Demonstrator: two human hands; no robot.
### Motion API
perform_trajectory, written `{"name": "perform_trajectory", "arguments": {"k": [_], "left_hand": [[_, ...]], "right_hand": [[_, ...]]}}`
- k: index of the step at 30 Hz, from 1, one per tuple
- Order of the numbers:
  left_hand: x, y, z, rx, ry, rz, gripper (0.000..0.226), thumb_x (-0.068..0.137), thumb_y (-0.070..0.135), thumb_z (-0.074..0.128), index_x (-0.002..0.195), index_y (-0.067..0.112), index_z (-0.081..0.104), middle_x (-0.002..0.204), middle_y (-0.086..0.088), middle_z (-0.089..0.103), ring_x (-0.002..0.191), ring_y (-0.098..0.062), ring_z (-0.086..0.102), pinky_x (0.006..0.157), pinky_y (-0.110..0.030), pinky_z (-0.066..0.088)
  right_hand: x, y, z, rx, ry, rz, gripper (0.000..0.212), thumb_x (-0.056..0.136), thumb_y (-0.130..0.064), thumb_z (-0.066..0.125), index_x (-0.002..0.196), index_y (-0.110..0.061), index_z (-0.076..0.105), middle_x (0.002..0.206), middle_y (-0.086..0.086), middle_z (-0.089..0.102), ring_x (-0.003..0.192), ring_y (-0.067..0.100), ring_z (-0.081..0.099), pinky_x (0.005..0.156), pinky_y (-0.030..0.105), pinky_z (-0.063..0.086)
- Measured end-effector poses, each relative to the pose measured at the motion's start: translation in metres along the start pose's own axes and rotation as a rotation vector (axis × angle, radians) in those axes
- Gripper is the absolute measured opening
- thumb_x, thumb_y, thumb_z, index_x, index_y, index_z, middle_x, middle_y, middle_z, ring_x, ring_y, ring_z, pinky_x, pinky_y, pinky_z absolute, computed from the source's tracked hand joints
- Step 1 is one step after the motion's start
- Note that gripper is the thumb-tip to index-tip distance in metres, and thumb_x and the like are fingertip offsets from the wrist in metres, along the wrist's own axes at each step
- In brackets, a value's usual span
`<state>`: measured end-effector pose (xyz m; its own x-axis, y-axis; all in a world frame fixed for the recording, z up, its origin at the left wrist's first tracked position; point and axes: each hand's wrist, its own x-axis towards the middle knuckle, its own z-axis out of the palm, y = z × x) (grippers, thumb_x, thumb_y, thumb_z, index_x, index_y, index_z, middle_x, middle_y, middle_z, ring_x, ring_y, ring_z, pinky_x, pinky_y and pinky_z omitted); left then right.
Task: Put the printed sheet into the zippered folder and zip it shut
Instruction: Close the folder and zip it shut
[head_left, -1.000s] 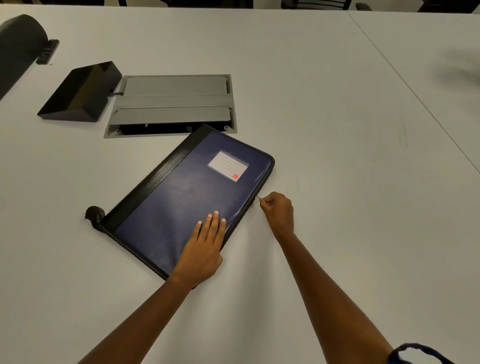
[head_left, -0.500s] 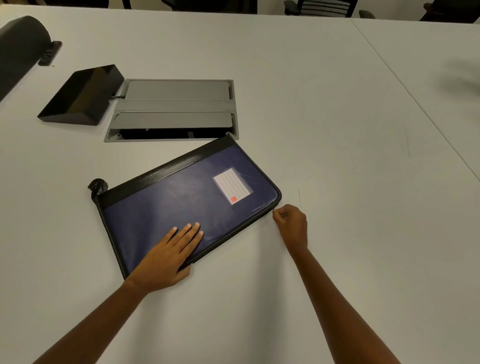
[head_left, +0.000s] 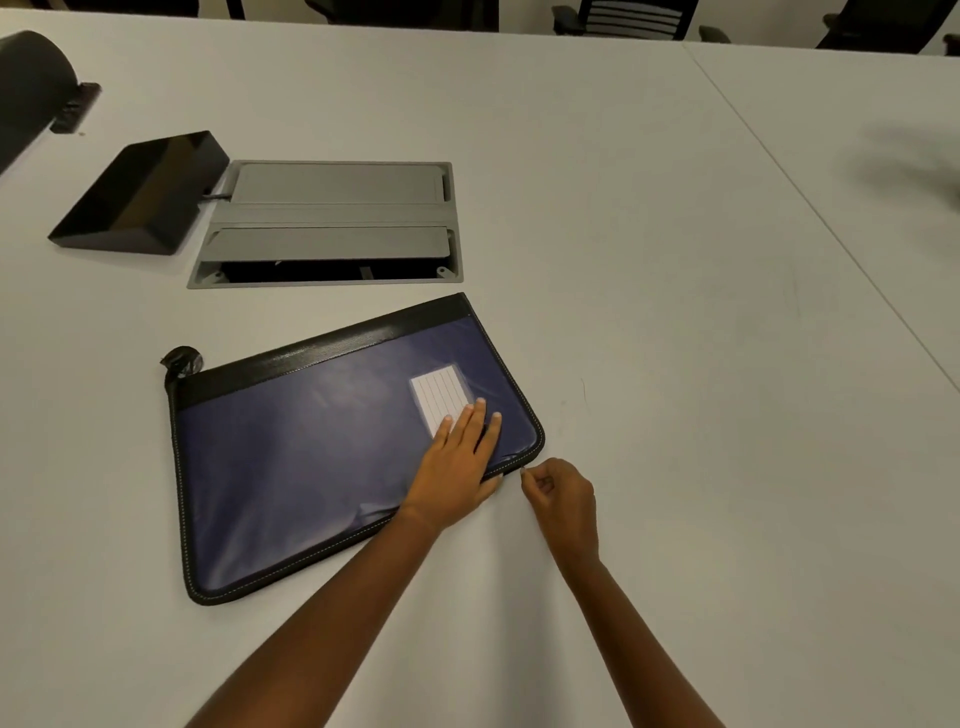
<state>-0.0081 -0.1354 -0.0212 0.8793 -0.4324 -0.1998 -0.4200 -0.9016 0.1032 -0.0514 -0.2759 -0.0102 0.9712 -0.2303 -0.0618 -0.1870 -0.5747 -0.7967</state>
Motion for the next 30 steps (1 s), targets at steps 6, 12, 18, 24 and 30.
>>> {"name": "perform_trajectory", "arguments": {"k": [6, 12, 18, 24, 30], "left_hand": [[0.018, 0.007, -0.013, 0.033, -0.049, 0.209, 0.069, 0.094, 0.034, 0.039, 0.147, 0.022, -0.003, 0.158, -0.006, -0.008, 0.146, -0.027, -0.008, 0.118, -0.042, -0.006], [0.031, 0.014, -0.028, 0.061, -0.086, 0.290, 0.074, 0.088, 0.027, 0.053, 0.147, 0.021, 0.009, 0.158, -0.001, 0.008, 0.146, -0.025, -0.003, 0.118, -0.044, -0.004], [0.029, 0.016, -0.035, 0.030, -0.078, 0.309, 0.070, 0.086, 0.027, 0.055, 0.145, 0.018, 0.018, 0.156, -0.004, 0.019, 0.146, -0.024, 0.006, 0.119, -0.041, -0.002], [0.015, 0.018, -0.022, -0.055, -0.069, 0.311, 0.069, 0.086, 0.016, 0.049, 0.146, 0.016, 0.014, 0.157, -0.005, 0.014, 0.146, -0.022, 0.004, 0.119, -0.037, -0.003], [0.017, 0.012, -0.016, -0.173, -0.073, 0.316, 0.060, 0.093, 0.031, 0.040, 0.147, 0.018, 0.014, 0.157, -0.003, 0.016, 0.146, -0.019, 0.005, 0.119, -0.035, -0.003]], "right_hand": [[-0.003, 0.002, -0.001, -0.005, -0.019, -0.011, 0.014, 0.083, -0.007, 0.060, 0.073, 0.002, 0.060, 0.073, 0.020, 0.063, 0.064, 0.018, 0.050, 0.059, 0.018, 0.040], [0.002, 0.005, -0.001, -0.014, -0.012, 0.021, 0.015, 0.083, -0.009, 0.061, 0.078, 0.005, 0.061, 0.080, 0.021, 0.065, 0.066, 0.017, 0.050, 0.059, 0.012, 0.037], [0.015, 0.009, -0.009, 0.005, 0.068, 0.056, 0.013, 0.080, -0.007, 0.063, 0.073, 0.003, 0.061, 0.076, 0.021, 0.065, 0.064, 0.017, 0.052, 0.054, 0.011, 0.036], [0.035, 0.014, -0.017, -0.044, 0.017, 0.018, 0.012, 0.081, -0.010, 0.064, 0.079, 0.002, 0.063, 0.081, 0.019, 0.068, 0.070, 0.022, 0.060, 0.063, 0.026, 0.045], [0.057, 0.016, -0.024, -0.082, -0.122, 0.000, 0.012, 0.081, -0.009, 0.064, 0.081, 0.003, 0.065, 0.082, 0.020, 0.069, 0.074, 0.027, 0.062, 0.068, 0.033, 0.048]]}}
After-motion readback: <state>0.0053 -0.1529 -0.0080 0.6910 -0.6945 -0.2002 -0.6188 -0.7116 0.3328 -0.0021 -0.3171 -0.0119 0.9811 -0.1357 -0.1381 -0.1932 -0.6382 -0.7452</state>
